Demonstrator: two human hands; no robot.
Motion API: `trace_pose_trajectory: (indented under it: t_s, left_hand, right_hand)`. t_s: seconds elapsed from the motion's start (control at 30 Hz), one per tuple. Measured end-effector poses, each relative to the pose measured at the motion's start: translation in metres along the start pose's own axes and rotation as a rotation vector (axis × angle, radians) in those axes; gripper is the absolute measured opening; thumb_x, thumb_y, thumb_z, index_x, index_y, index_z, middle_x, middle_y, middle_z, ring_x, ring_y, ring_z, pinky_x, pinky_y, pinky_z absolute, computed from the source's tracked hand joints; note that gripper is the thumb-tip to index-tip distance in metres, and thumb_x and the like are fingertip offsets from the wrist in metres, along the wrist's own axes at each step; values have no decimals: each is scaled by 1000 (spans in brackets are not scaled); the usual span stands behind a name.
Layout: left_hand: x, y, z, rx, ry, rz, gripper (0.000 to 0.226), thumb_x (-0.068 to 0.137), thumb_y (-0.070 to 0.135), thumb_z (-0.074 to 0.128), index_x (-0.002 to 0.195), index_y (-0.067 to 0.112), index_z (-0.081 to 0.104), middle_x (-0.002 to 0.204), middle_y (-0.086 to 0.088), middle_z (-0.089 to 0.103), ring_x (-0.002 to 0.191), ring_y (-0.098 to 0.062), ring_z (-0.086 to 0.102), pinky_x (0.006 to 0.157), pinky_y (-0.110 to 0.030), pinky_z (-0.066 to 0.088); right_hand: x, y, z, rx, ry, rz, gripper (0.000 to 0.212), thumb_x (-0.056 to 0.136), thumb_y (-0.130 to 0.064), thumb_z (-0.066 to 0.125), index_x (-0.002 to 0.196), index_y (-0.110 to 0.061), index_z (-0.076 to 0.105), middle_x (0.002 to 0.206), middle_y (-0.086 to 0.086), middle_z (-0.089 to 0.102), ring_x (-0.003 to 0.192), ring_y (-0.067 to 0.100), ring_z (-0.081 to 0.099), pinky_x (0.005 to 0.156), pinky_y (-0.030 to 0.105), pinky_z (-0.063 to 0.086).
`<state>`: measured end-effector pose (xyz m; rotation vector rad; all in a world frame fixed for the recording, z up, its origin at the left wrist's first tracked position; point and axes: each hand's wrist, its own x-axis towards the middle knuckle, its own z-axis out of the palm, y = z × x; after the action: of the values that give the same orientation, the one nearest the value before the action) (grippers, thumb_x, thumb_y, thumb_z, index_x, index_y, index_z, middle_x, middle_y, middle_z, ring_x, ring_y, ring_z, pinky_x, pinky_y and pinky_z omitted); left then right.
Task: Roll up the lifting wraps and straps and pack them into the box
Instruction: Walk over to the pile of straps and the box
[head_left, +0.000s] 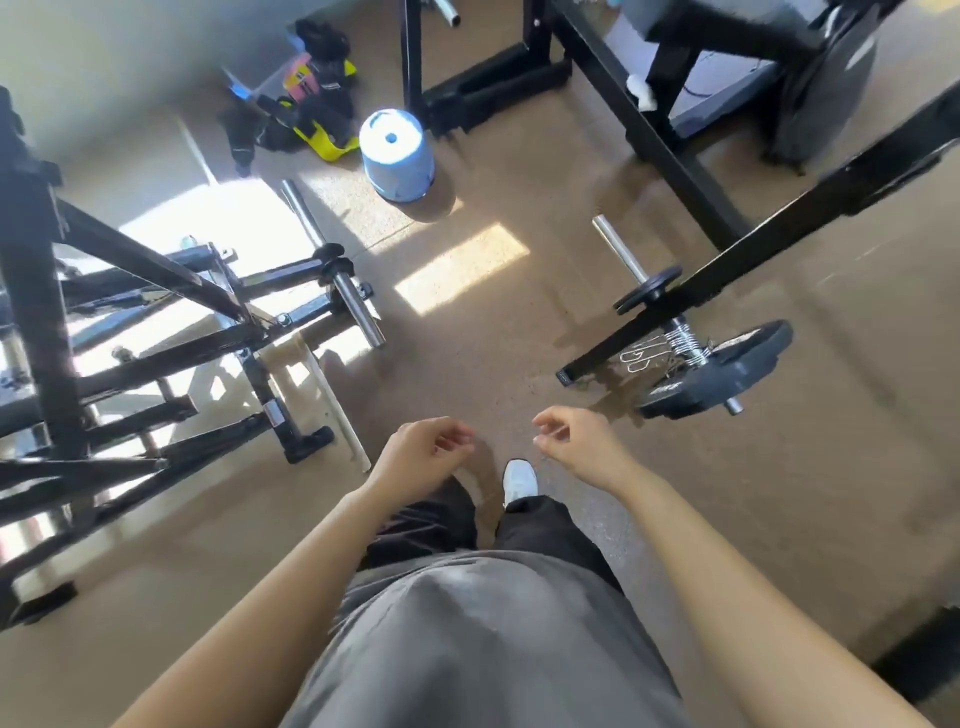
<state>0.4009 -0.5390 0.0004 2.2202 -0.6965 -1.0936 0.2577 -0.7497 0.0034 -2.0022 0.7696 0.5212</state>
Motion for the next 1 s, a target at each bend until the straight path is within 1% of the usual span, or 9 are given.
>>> trace_pose_trajectory:
  t_s: [0.13,0.23,0.33,0.53,0.63,0.73,0.87,0.93,1.0]
  left_hand:
    - [54,10,-42,4,57,-32,21,89,41,69,108,35,75,95,23,74,89,3,69,90,-37,58]
    - [104,10,-80,-11,92,-49,25,89,42,70,112,35,75,100,22,74,92,2,68,92,-37,58]
    - [159,10,-122,17,100,-38,26,90,44,68,113,35,74,103,21,73,95,-1,68,94,-38,57]
    - [262,16,-229,62,66,8,33,95,43,61,126,32,69,117,15,73,103,-1,67,97,-30,54]
    - [307,24,-283,54,85,-11,31,95,41,63,124,31,69,113,14,73,101,-4,68,95,-33,55]
    - [352,38,-329,33,122,-22,28,96,33,67,123,27,70,109,11,73,97,-6,67,91,-31,54]
    - [414,55,-371,55,115,-53,27,95,32,67,121,27,71,108,12,74,96,-6,66,90,-30,52]
    - [445,63,-388,52,141,-98,27,94,31,67,120,27,72,107,14,73,97,-5,66,88,-29,50]
    - [474,73,-401,42,178,-143,28,95,31,67,122,26,72,109,13,73,98,-6,65,90,-31,51]
  right_hand:
    - [63,-29,-45,-37,-42,-25,29,96,-27,67,124,-18,66,110,-4,66,99,12,61,88,30,48]
    - [119,-57,-71,-86,-45,-27,29,96,-27,68,124,-19,66,112,-2,67,99,13,62,92,32,51]
    - [176,-92,-95,-162,-47,-44,31,97,-29,68,126,-22,65,117,-3,67,99,11,60,87,26,46]
    - [279,-176,-154,-245,-95,-51,37,99,-27,66,135,-21,60,125,-2,64,102,8,56,86,22,44]
    - [323,-211,-188,-243,-64,-69,39,98,-22,67,136,-19,60,123,-1,64,100,9,55,85,19,41]
    - [370,-237,-222,-241,-62,-81,40,96,-17,69,135,-18,61,119,-2,62,98,9,54,84,14,38]
    - [448,-265,-266,-205,-55,-97,42,94,-16,71,135,-20,61,119,-2,62,101,12,56,93,22,46]
    - [491,-280,-287,-205,-74,-114,41,94,-15,70,134,-20,61,121,0,62,104,13,56,91,22,44]
    - [535,-297,-307,-211,-104,-155,41,95,-16,70,134,-20,61,121,0,62,105,13,57,90,22,44]
